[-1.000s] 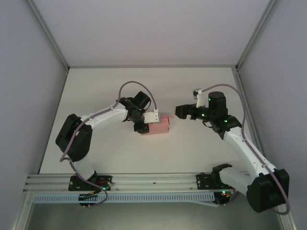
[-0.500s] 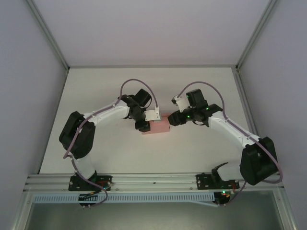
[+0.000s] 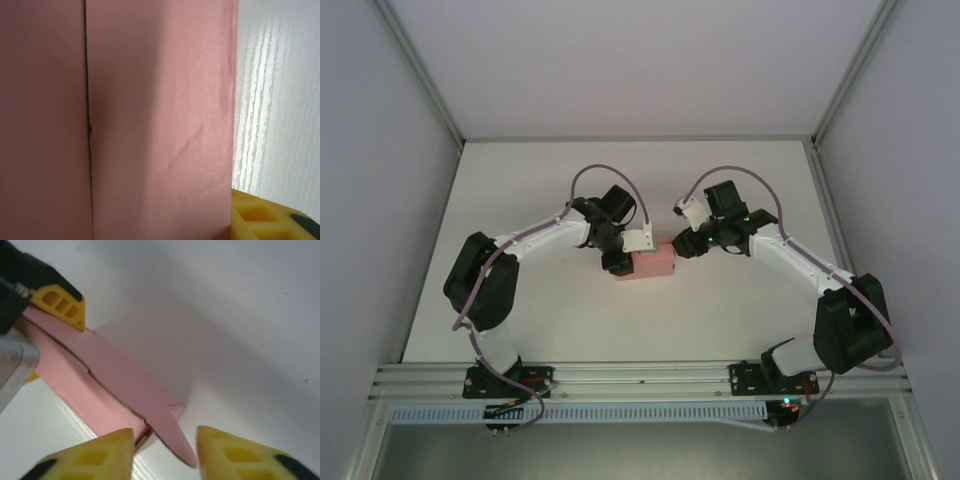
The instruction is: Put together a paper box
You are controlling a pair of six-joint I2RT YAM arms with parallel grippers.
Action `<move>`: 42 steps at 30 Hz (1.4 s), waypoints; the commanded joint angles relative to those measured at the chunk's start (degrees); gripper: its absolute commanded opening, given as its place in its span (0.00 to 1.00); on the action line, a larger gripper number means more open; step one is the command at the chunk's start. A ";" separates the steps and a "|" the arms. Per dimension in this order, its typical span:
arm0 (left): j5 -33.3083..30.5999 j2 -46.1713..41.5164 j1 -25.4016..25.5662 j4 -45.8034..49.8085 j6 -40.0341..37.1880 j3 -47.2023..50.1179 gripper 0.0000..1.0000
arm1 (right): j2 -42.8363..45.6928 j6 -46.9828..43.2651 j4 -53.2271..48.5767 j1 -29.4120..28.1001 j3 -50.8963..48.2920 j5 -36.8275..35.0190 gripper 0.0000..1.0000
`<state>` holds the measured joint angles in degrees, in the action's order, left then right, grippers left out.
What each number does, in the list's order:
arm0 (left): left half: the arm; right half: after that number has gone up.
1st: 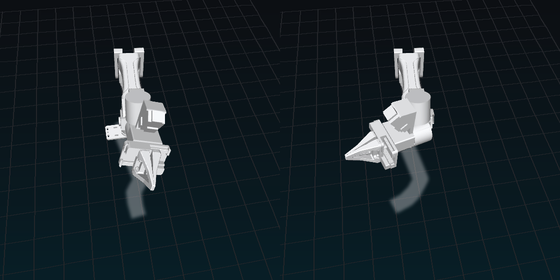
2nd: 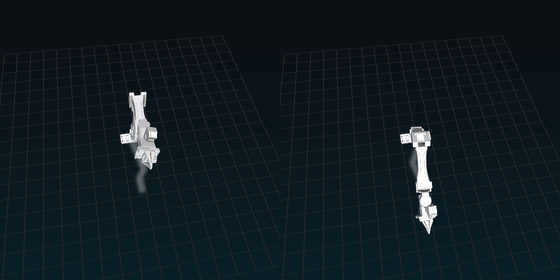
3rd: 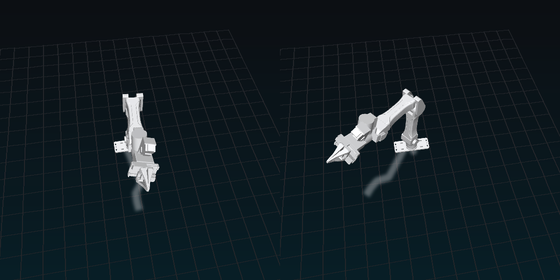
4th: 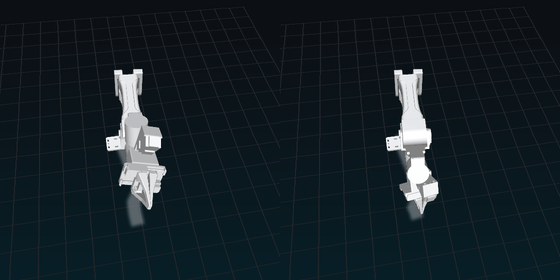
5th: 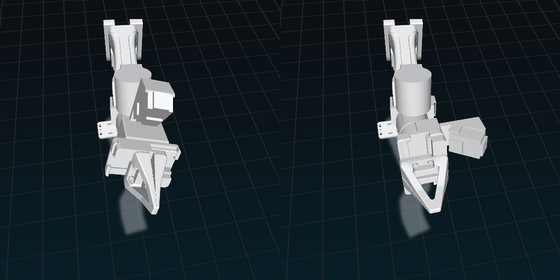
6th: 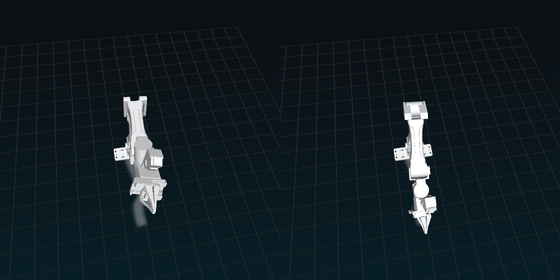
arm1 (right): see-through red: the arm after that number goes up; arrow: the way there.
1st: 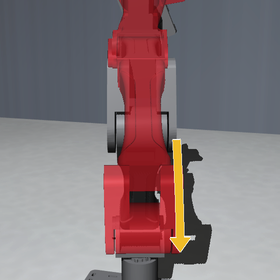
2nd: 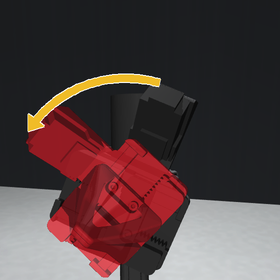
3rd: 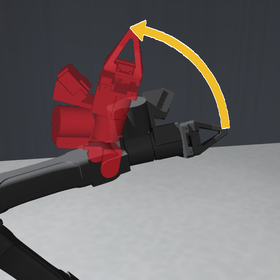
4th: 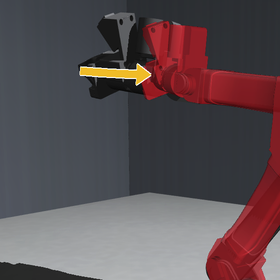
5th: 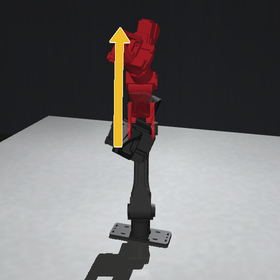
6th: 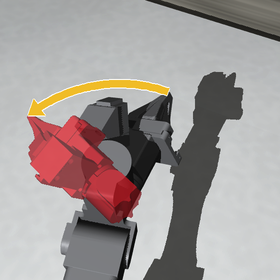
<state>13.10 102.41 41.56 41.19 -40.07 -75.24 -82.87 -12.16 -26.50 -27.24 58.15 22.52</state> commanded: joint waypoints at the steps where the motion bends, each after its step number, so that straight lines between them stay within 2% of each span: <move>1: 1.58 1.81 0.07 1.36 -0.65 -0.09 0.47 | -1.41 1.97 -0.14 -0.64 2.15 1.01 0.17; 5: 1.05 1.82 0.09 1.27 -0.28 -0.57 0.47 | -0.75 4.49 -1.01 -0.66 2.14 -0.71 0.00; 8: 0.39 2.00 0.01 0.71 0.42 -0.72 0.47 | 0.44 8.58 -0.82 -0.77 2.23 3.37 0.00; 14: -0.32 2.09 0.06 -0.23 1.13 -0.70 0.47 | 2.19 25.43 3.12 -0.92 0.12 8.77 0.00; 22: -1.24 2.18 0.06 -1.20 2.21 -1.08 0.47 | 2.72 36.20 6.17 -1.14 -3.22 4.40 0.00; 31: -1.40 2.13 0.04 -1.86 3.31 -1.73 0.50 | 7.05 29.29 15.28 -2.26 -13.05 -2.35 0.00; 34: -1.26 1.92 0.10 -2.49 3.64 -1.73 0.51 | 8.57 25.87 17.32 -4.46 -15.36 -5.53 0.00; 39: -1.27 2.10 0.05 -2.69 4.32 -2.08 0.52 | 7.89 24.55 15.46 -6.66 -15.42 -13.47 0.00; 40: -1.24 1.83 0.04 -2.93 4.73 -2.24 0.59 | 7.64 25.14 15.13 -6.91 -15.42 -14.93 0.00; 42: -0.83 0.97 0.05 -3.47 5.24 -2.08 0.65 | 7.52 25.97 14.90 -7.40 -15.27 -17.02 0.00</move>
<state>12.01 103.18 41.60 39.07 -36.42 -76.05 -74.19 14.06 -8.43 -33.52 43.81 10.76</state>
